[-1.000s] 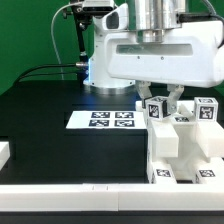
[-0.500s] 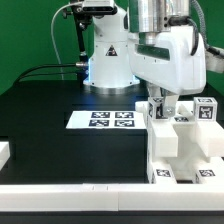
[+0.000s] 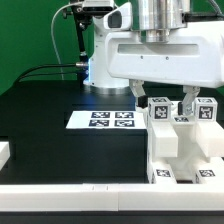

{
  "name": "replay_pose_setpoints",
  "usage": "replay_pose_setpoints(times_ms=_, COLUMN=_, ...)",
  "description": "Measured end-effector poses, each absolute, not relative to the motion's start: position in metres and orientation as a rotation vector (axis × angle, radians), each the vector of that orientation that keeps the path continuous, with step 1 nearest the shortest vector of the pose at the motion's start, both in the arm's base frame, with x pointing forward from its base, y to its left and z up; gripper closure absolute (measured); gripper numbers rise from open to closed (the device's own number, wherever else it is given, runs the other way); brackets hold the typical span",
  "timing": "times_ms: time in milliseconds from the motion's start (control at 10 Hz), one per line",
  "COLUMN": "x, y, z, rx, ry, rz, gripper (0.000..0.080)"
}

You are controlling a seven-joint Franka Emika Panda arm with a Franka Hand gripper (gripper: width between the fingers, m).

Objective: Assemble chair

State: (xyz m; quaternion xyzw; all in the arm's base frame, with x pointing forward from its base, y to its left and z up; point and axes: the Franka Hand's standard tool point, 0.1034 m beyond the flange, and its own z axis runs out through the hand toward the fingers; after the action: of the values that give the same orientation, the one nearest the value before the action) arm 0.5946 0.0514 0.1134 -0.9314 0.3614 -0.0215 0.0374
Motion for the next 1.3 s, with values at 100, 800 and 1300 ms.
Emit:
replay_pose_setpoints(times_ms=100, x=0.595, y=0.051, z=0.113, rx=-2.899, ry=1.003, rz=-0.070, gripper=0.0151)
replay_pose_setpoints(times_ms=800, x=0.593, y=0.042, z=0.108, rx=-3.117, ry=0.162, rz=-0.106, gripper=0.0279)
replay_pose_setpoints(times_ms=1300, x=0.594, y=0.043, z=0.108, rx=-3.023, ry=0.705, rz=-0.099, gripper=0.0537)
